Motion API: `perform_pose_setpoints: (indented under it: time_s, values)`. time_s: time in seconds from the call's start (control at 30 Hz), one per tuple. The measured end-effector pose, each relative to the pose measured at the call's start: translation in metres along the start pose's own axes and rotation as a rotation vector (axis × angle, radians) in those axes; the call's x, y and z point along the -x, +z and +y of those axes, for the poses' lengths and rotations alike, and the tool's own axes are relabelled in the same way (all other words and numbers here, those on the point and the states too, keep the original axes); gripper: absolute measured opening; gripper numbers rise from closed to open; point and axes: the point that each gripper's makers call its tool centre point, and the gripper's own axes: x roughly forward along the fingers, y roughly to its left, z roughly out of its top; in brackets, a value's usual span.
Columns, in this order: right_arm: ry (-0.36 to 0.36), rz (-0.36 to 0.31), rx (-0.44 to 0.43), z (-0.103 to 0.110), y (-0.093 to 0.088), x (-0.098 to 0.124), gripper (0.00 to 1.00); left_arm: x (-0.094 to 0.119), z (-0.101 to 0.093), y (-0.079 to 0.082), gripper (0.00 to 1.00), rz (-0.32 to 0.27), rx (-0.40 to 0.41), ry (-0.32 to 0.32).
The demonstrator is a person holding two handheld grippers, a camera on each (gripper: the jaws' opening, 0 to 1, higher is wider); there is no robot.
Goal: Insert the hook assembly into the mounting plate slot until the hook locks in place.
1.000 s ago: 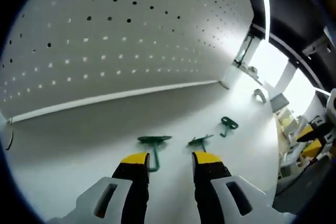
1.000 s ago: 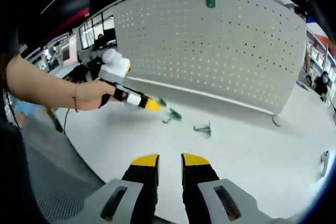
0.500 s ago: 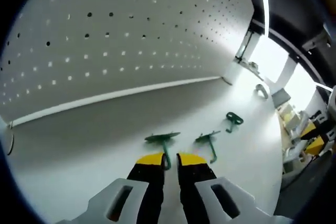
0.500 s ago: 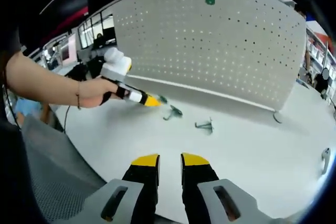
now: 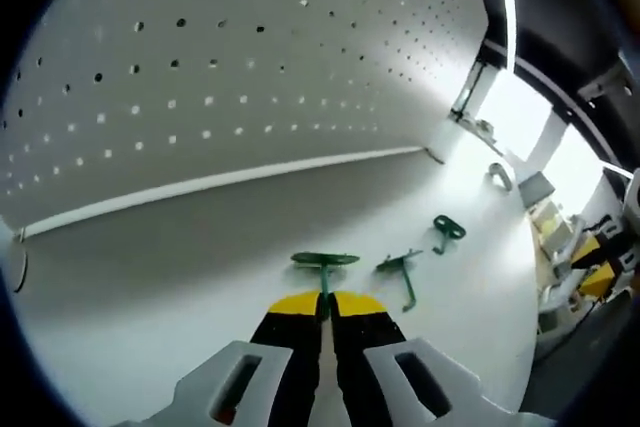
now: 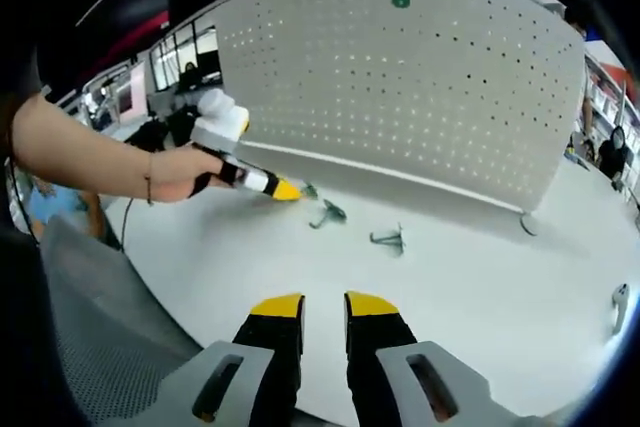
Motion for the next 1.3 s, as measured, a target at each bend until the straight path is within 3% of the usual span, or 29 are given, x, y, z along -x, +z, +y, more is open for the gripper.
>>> perform_pose_setpoints:
  time_s: [0.23, 0.4, 0.67, 1.03, 1.3]
  values:
    - [0.001, -0.002, 0.008, 0.000, 0.001, 0.000, 0.14, 0.007, 0.000, 0.007, 0.03, -0.014, 0.010, 0.005]
    - [0.010, -0.006, 0.020, 0.005, 0.003, -0.002, 0.14, 0.013, -0.003, 0.010, 0.02, -0.004, -0.043, 0.017]
    - [0.025, -0.015, 0.038, 0.014, 0.006, -0.001, 0.14, 0.022, -0.001, 0.016, 0.02, -0.011, -0.055, 0.016]
    - [0.040, -0.037, 0.059, 0.023, 0.014, 0.002, 0.15, 0.059, -0.002, 0.036, 0.02, -0.027, -0.057, 0.070]
    - [0.056, -0.054, 0.079, 0.034, 0.016, 0.005, 0.15, 0.093, -0.020, 0.039, 0.02, -0.028, -0.089, 0.073]
